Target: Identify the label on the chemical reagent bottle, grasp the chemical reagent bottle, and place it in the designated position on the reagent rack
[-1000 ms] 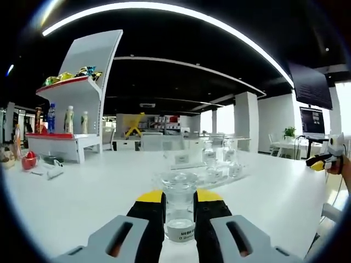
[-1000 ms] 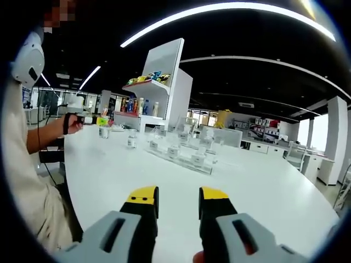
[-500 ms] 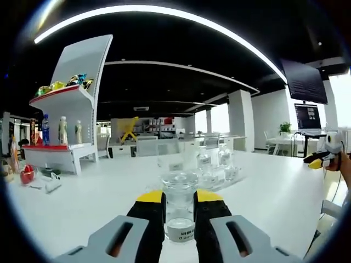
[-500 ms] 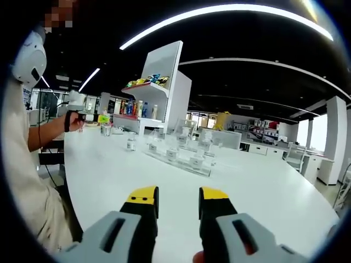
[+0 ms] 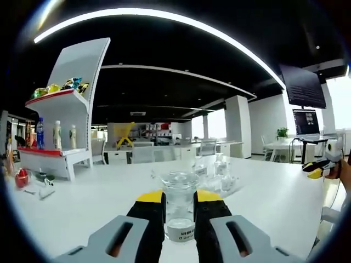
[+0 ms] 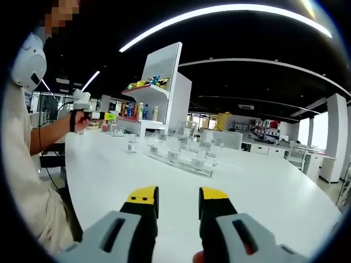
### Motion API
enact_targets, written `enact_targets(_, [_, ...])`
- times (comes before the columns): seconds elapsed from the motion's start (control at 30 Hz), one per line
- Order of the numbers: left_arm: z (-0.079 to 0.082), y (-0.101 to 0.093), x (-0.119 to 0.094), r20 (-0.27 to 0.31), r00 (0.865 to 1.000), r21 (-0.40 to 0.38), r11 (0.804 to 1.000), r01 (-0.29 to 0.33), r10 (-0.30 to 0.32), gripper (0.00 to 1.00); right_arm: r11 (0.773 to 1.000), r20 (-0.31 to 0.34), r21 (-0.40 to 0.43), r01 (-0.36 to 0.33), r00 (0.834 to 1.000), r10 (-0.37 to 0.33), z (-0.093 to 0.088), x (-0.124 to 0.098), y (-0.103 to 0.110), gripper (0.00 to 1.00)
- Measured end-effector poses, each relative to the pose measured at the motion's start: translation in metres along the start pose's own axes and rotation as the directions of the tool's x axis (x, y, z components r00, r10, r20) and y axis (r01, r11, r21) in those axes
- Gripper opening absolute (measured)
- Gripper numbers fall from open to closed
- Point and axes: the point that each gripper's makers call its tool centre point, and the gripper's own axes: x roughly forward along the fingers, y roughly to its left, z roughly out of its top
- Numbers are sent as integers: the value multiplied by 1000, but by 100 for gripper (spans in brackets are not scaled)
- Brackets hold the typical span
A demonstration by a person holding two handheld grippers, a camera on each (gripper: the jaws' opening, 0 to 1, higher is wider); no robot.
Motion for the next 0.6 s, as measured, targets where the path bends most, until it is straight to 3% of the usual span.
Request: enact_targets(0.6, [9,-2,31,-8,1000,-5,1000,7,-7,19,1000,-12,3,-8,1000,8,-4,3,2,29])
